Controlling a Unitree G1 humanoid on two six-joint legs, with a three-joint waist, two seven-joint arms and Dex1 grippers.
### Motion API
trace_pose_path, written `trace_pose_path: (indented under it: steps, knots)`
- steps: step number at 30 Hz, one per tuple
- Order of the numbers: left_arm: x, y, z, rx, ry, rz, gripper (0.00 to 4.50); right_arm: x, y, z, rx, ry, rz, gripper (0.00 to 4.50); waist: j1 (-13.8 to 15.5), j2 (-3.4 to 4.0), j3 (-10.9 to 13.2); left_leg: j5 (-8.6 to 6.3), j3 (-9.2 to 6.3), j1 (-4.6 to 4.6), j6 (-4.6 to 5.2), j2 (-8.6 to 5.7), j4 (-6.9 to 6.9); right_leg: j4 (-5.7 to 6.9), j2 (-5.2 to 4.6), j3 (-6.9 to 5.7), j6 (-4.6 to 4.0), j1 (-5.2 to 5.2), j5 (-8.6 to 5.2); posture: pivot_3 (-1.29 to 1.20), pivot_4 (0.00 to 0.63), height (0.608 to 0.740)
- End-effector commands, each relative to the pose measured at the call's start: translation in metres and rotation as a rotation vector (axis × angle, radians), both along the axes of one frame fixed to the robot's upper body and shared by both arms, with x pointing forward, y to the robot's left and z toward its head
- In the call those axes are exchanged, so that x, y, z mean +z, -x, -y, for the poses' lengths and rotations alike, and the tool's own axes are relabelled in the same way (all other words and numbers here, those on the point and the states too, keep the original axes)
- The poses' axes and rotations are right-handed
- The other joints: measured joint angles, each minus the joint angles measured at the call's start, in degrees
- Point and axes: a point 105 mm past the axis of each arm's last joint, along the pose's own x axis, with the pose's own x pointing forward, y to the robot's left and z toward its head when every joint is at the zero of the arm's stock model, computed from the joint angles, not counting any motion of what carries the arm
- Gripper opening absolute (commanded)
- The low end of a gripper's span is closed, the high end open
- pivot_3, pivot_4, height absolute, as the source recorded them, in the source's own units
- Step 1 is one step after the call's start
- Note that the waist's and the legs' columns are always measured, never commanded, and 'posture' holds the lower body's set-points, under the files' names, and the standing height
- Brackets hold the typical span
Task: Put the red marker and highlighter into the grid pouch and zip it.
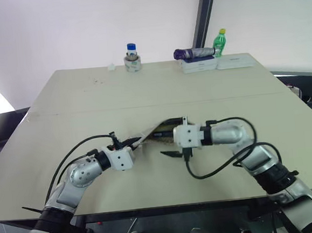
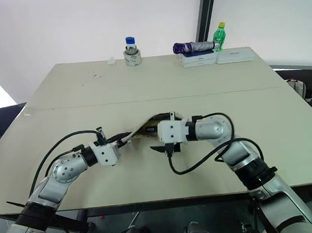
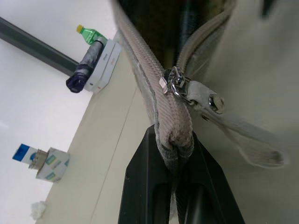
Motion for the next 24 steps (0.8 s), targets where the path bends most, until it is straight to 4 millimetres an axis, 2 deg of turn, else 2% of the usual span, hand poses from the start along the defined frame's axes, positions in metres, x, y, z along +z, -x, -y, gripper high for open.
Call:
trace_pose_path:
  steps: [1,3,6,8,11,13,15,17,19,24]
  knots:
    - [0.016,-0.002,-0.010,0.021,0.032,0.040,0.00,0.027,0.016,0.003,0.024,-0.176,-0.105,4.44,0.0,0.00,0.0,-0.01,0.00,0.00,0.01,0.00,0.00,0.00,0.00,0.00,0.00,0.00,0.00,0.00,0.150,0.740]
    - [0.018,-0.006,-0.014,0.039,0.049,0.035,0.00,0.028,0.023,0.005,0.024,-0.246,-0.215,4.44,0.1,0.00,0.0,-0.09,-0.04,0.00,0.15,0.00,0.00,0.00,-0.01,0.00,0.00,0.02,0.00,0.00,0.150,0.740]
    - [0.020,-0.009,-0.009,0.038,0.089,0.011,0.00,0.009,0.041,0.005,0.047,-0.256,-0.405,4.44,0.2,0.00,0.0,-0.22,-0.06,0.00,0.38,-0.01,0.04,0.00,-0.04,-0.01,-0.02,0.05,0.01,0.00,0.150,0.740]
    - [0.019,-0.010,-0.005,0.033,0.107,-0.007,0.00,0.004,0.045,0.003,0.025,-0.318,-0.516,4.44,0.1,0.00,0.0,-0.24,-0.08,0.00,0.41,-0.01,0.05,0.00,-0.05,-0.01,-0.02,0.06,0.01,0.00,0.150,0.740]
    - [0.018,-0.010,0.004,0.016,0.111,-0.020,0.00,-0.021,0.041,0.006,-0.081,-0.350,-0.669,4.44,0.0,-0.03,0.0,-0.24,-0.09,0.00,0.41,-0.02,0.05,0.00,-0.04,-0.01,-0.02,0.06,0.01,0.00,0.150,0.740]
    - [0.015,-0.008,0.011,-0.007,0.088,-0.029,0.00,-0.044,0.045,0.004,-0.119,-0.339,-0.816,4.44,0.1,-0.02,0.0,-0.24,-0.10,0.01,0.41,-0.02,0.05,0.00,-0.04,-0.02,-0.02,0.07,0.01,0.00,0.150,0.740]
    - [0.013,-0.007,0.014,-0.024,0.070,-0.036,0.00,-0.061,0.042,0.000,-0.178,-0.346,-0.878,4.44,0.1,-0.03,0.0,-0.24,-0.10,0.00,0.41,-0.02,0.04,0.00,-0.04,-0.02,-0.02,0.07,0.01,0.00,0.150,0.740]
    - [0.012,-0.007,0.015,-0.029,0.057,-0.041,0.00,-0.060,0.034,-0.009,-0.211,-0.435,-0.935,4.44,-0.1,-0.02,0.0,-0.24,-0.10,0.01,0.40,-0.02,0.05,0.00,-0.03,-0.02,-0.02,0.06,0.01,0.00,0.150,0.740]
    - [0.011,-0.008,0.016,-0.031,0.050,-0.045,0.00,-0.063,0.028,-0.018,-0.234,-0.448,-0.943,4.44,-0.2,-0.01,0.0,-0.22,-0.11,0.01,0.37,0.00,0.03,0.03,0.00,-0.02,-0.03,0.04,0.02,0.00,0.150,0.740]
    - [0.009,-0.004,0.023,-0.065,-0.020,-0.017,0.00,-0.050,0.007,-0.041,-0.261,-0.590,-0.900,4.44,0.0,-0.01,0.0,-0.22,-0.09,-0.01,0.37,-0.02,0.04,0.03,0.01,-0.02,-0.03,0.04,0.02,0.00,0.150,0.740]
